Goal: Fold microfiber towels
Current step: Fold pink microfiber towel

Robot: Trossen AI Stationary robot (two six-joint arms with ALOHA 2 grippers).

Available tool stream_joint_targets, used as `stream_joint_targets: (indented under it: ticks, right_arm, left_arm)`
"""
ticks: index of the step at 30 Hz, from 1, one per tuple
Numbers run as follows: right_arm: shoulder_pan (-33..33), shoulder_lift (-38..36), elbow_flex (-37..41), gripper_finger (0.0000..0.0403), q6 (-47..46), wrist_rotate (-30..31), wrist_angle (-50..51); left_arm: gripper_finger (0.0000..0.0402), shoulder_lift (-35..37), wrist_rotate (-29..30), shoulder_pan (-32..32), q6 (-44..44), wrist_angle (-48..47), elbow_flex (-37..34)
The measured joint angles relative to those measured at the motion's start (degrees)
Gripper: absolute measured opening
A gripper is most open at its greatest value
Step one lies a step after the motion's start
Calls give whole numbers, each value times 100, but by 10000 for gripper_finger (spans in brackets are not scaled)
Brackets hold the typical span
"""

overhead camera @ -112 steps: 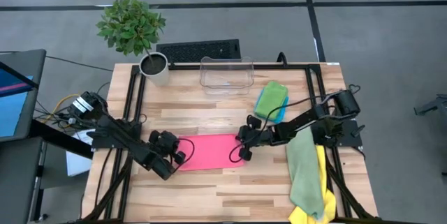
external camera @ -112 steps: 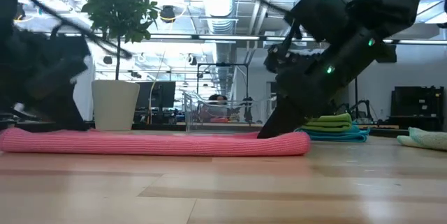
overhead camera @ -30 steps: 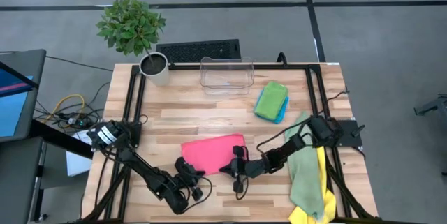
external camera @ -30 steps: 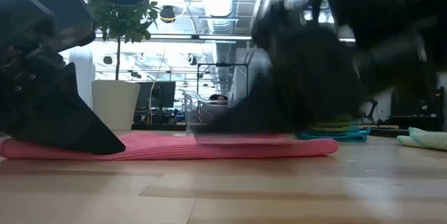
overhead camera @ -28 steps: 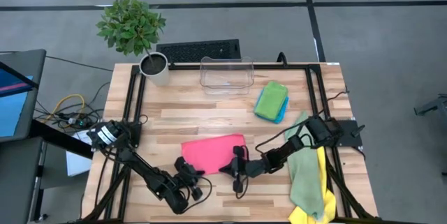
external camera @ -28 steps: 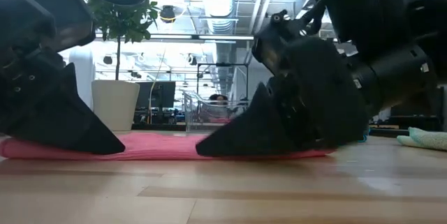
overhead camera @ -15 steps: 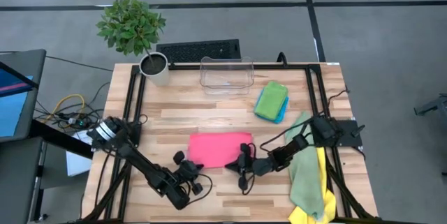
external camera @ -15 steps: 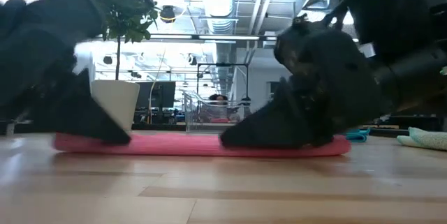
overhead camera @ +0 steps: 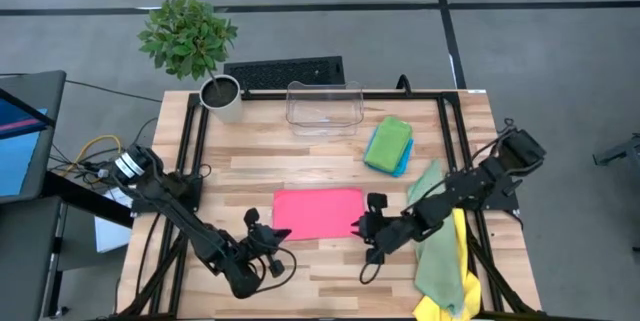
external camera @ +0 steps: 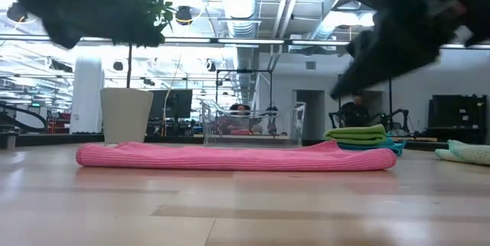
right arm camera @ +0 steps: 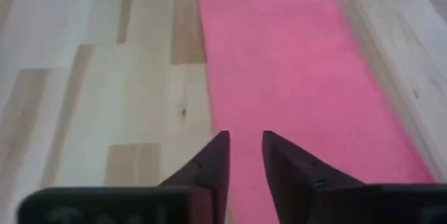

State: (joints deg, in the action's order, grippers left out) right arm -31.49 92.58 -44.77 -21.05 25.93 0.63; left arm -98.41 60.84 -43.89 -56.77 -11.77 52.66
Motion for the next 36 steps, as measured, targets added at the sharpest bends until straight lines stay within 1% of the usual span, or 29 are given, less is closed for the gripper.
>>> stream_joint_targets:
  ticks: [3,6,8,12,13,17,21,23,26,28,32,36]
  right_arm:
    - [-117,-27,3,132,-129,102,2]
    - [-200,225,113,134,-404,295,18]
    - [-259,463,143,127,-629,414,2]
    - [-414,1071,132,106,-962,408,-162]
    - [-453,1218,116,102,-1063,547,-253]
    - [-550,1530,90,86,-1253,762,-457]
    - [-594,1231,115,76,-1186,739,-269]
    - [-602,833,181,74,-927,750,49]
    - [-601,163,110,76,-781,755,160]
    - [-599,-54,136,79,-763,738,406]
    - [-632,-53,126,95,-751,610,471]
    - [-678,456,140,120,-748,541,491]
  left_arm:
    - [0,-255,0,1,-368,56,-102]
    - [0,-514,-16,6,-737,64,-146]
    - [0,-658,-24,4,-837,60,-150]
    - [0,-885,-217,23,-995,102,-148]
    - [0,-910,-259,23,-1015,94,-148]
    - [0,-961,-367,28,-1049,103,-148]
    - [0,-961,-382,43,-1032,116,-146]
    - [0,-961,-411,43,-1040,115,-146]
    - [0,-961,-427,43,-1043,120,-146]
    - [0,-961,-422,43,-1040,118,-146]
    - [0,-959,-410,43,-1043,118,-146]
    - [0,-959,-400,43,-1040,117,-146]
